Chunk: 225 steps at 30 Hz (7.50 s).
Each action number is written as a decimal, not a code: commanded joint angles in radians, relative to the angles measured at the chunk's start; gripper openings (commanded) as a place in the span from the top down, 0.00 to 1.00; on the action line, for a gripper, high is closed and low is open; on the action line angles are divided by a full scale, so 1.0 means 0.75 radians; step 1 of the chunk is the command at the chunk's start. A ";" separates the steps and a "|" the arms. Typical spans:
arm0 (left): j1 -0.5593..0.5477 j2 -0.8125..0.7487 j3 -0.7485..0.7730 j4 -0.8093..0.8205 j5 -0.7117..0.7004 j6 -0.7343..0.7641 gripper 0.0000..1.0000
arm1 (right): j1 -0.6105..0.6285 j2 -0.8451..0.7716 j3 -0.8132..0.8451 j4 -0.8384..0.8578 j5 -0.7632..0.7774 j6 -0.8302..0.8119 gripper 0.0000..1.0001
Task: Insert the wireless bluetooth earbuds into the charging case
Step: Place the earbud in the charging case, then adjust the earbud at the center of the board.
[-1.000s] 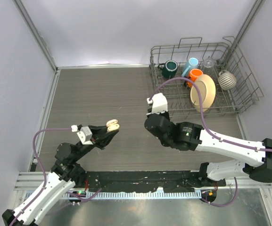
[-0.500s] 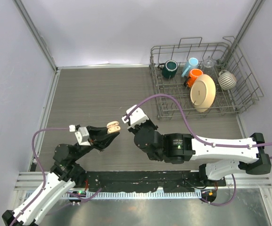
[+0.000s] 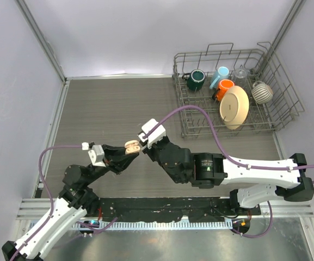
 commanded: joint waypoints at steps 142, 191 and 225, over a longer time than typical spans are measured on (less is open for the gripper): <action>-0.004 -0.216 -0.207 0.507 0.095 0.030 1.00 | -0.209 -0.073 -0.063 -0.006 -0.731 0.622 0.25; -0.004 -0.355 -0.193 0.361 0.075 0.099 1.00 | -0.734 -0.122 -0.695 -0.291 -0.624 0.769 0.27; -0.004 -0.360 -0.191 0.355 0.081 0.044 1.00 | -0.863 -0.118 -0.887 -0.023 -0.863 0.742 0.28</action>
